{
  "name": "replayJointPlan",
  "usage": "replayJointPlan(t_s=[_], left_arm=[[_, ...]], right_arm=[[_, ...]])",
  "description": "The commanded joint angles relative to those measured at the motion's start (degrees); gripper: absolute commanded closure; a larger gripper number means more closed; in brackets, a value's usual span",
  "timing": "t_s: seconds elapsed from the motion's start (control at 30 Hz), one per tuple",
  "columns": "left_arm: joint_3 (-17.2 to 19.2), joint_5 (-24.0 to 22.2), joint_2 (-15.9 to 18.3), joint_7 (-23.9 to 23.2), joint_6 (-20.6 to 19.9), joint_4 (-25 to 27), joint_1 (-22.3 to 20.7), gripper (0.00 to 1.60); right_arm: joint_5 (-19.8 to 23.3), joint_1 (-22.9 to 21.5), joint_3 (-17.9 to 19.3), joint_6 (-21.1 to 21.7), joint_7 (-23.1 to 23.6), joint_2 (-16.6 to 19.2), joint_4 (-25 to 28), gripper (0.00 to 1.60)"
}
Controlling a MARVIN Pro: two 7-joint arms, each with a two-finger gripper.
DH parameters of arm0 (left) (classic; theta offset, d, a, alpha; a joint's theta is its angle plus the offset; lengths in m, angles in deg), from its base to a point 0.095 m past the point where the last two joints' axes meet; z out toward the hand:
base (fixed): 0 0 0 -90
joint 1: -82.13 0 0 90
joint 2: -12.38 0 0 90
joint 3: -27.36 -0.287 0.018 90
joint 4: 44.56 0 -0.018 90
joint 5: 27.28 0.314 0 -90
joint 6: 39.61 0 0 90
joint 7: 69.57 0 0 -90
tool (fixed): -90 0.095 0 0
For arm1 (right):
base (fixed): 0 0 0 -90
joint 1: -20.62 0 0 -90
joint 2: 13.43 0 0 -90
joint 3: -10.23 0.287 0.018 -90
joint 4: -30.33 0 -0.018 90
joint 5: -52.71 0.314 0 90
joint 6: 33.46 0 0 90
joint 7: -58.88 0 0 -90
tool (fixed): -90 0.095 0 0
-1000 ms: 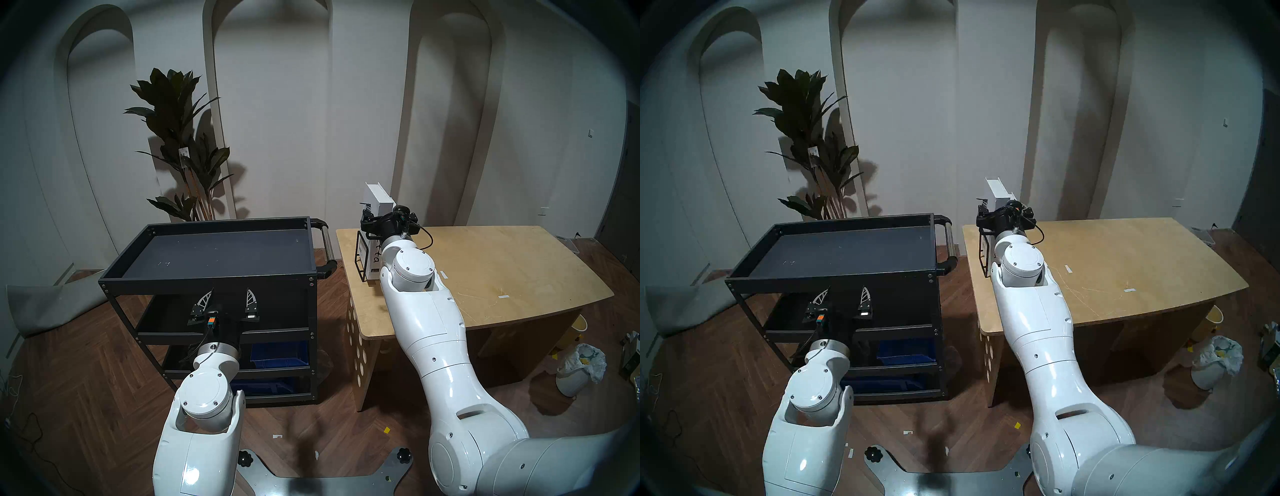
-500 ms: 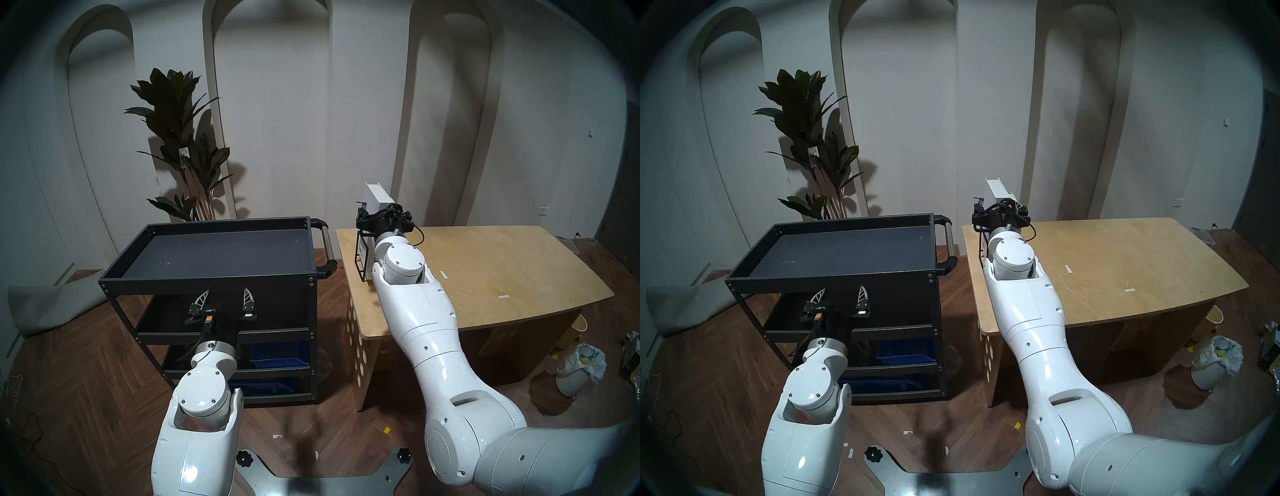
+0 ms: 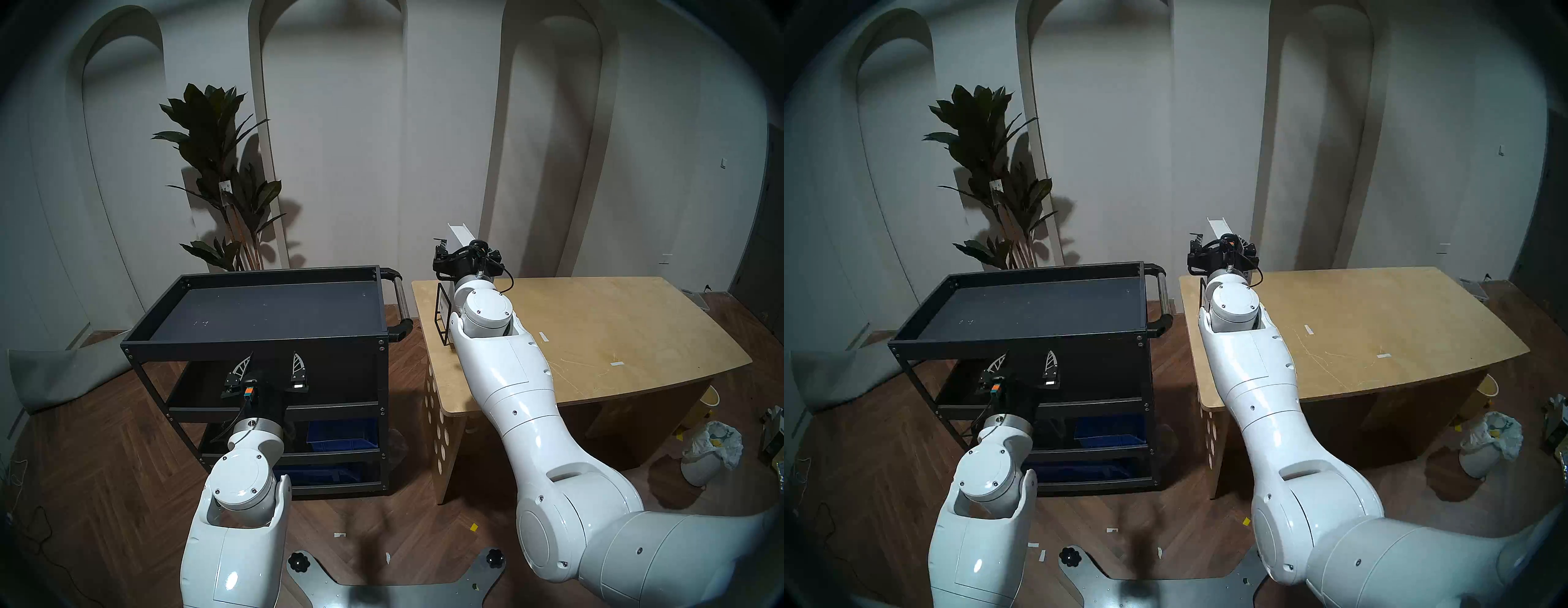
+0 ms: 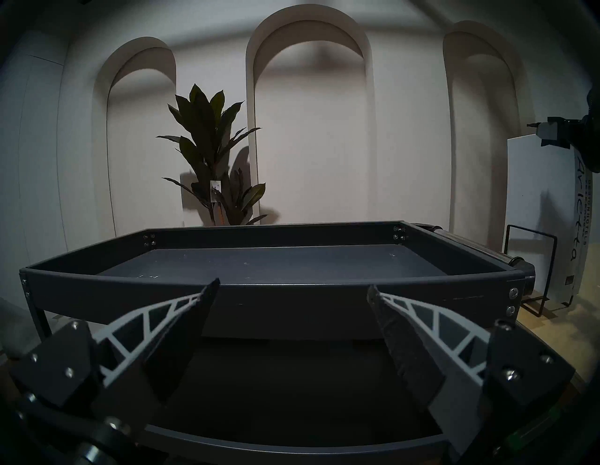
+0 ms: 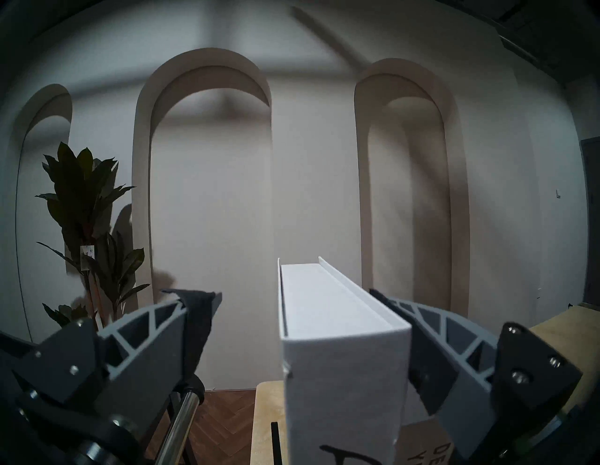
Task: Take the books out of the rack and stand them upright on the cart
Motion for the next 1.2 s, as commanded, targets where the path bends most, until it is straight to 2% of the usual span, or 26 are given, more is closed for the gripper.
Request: replayJointPlan(t_s=[0.0, 0.27, 0.3, 0.47, 0.5, 0.53, 0.57, 0.63, 0.8, 0.9, 1.0, 1.03, 1.1, 1.17], left_arm=[[-0.11, 0.1, -0.01, 0.04, 0.49, 1.8, 0.09, 0.0], [0.2, -0.14, 0.1, -0.07, 0.69, 2.46, 0.61, 0.0], [0.24, -0.17, 0.11, -0.09, 0.69, 2.55, 0.67, 0.0], [0.38, -0.26, 0.08, -0.12, 0.73, 2.83, 0.97, 0.0], [0.41, -0.28, 0.07, -0.13, 0.74, 2.87, 1.02, 0.0], [0.44, -0.28, 0.05, -0.09, 0.74, 2.9, 1.07, 0.0], [0.45, -0.28, 0.05, -0.08, 0.75, 2.92, 1.11, 0.0], [0.48, -0.29, 0.02, -0.06, 0.77, 2.95, 1.17, 0.0], [0.47, -0.27, 0.08, -0.11, 0.69, 3.11, 1.33, 0.0], [0.37, -0.27, 0.1, -0.16, 0.76, 3.16, 1.42, 0.0], [0.32, -0.37, 0.09, -0.24, 0.81, 3.16, 1.42, 0.0], [0.29, -0.38, 0.11, -0.27, 0.83, 3.14, 1.39, 0.0], [0.22, -0.32, 0.11, -0.21, 0.79, 3.11, 1.34, 0.0], [0.17, -0.29, 0.09, -0.13, 0.79, 3.07, 1.28, 0.0]], right_arm=[[-0.19, -2.47, -0.15, -1.32, -0.39, -0.45, -0.46, 0.0], [-0.53, -2.66, -0.55, -1.86, -1.01, -0.48, -1.37, 0.0], [-0.62, -2.67, -0.64, -1.88, -1.1, -0.49, -1.44, 0.11], [-0.79, -2.79, -0.98, -1.5, -1.47, -0.59, -2.13, 0.18], [-0.83, -2.78, -1.03, -1.61, -1.54, -0.6, -2.28, 0.34], [-0.81, -2.77, -1.06, -1.7, -1.59, -0.63, -2.39, 0.42], [-0.78, -2.74, -1.09, -1.76, -1.62, -0.65, -2.44, 0.78], [-0.79, -2.66, -1.18, -1.72, -1.72, -0.69, -2.43, 0.75], [-0.52, -1.94, -1.08, -1.46, -2.06, -0.8, -1.11, 0.9], [-0.41, -1.27, -1.01, -1.2, -2.24, -0.71, 0.38, 1.12], [-0.17, -0.64, -0.91, -0.95, -2.5, -0.53, 1.81, 1.19], [0.01, -0.46, -0.75, -0.84, -2.65, -0.53, 2.36, 1.41], [0.08, -0.09, -0.77, -0.67, -2.8, -0.35, 3.51, 1.6], [0.0, 0.29, -0.93, -0.44, -2.93, -0.14, 4.81, 1.6]])
